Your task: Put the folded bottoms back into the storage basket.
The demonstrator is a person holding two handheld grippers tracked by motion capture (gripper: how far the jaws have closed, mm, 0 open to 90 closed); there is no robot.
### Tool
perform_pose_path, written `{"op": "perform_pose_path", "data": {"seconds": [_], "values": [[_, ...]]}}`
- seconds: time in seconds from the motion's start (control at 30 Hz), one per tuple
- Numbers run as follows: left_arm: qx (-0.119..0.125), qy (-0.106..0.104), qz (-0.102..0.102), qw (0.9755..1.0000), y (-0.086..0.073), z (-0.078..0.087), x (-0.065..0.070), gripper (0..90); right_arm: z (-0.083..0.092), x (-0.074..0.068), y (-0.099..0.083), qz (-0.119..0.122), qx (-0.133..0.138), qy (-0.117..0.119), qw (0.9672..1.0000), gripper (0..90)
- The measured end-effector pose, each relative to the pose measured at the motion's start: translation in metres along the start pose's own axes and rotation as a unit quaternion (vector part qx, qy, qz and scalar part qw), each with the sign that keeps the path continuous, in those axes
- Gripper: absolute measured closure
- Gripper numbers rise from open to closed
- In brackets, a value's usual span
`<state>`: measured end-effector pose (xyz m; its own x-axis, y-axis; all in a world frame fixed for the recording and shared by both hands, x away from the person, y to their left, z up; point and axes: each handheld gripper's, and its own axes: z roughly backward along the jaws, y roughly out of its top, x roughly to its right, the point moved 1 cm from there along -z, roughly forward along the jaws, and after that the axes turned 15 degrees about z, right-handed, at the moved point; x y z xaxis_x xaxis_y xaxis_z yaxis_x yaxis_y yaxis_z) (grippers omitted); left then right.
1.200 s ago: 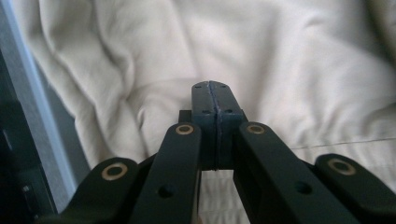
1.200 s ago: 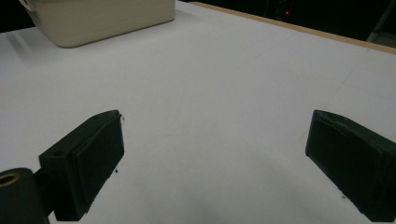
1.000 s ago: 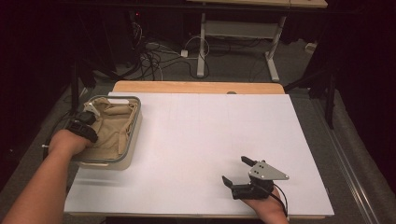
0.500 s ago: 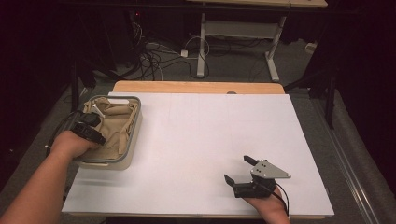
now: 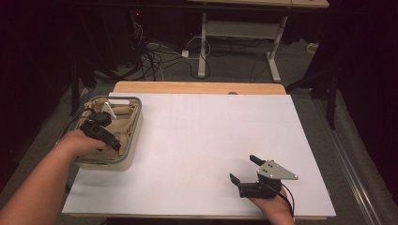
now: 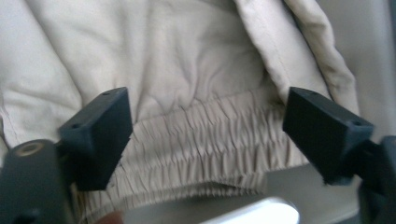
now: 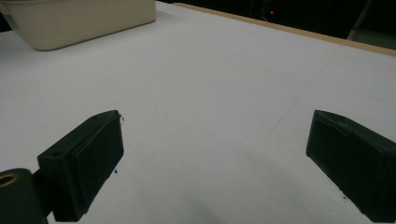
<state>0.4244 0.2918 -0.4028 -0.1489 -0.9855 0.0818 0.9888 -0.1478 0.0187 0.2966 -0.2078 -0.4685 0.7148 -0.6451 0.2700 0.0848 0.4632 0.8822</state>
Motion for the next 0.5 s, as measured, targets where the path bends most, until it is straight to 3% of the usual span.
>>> {"op": "perform_pose_path", "data": {"seconds": [0.2, 0.5], "values": [[-0.004, 0.009, 0.001, 1.0, -0.001, 0.016, 0.01, 0.9, 0.003, 0.001, 0.0, -0.001, 0.002, -0.004, 1.0, 5.2], [-0.007, 0.011, 0.001, 0.9999, -0.003, 0.042, 0.027, 0.0, 0.002, 0.004, 0.0, -0.005, 0.004, -0.014, 0.9999, 1.2]]}}
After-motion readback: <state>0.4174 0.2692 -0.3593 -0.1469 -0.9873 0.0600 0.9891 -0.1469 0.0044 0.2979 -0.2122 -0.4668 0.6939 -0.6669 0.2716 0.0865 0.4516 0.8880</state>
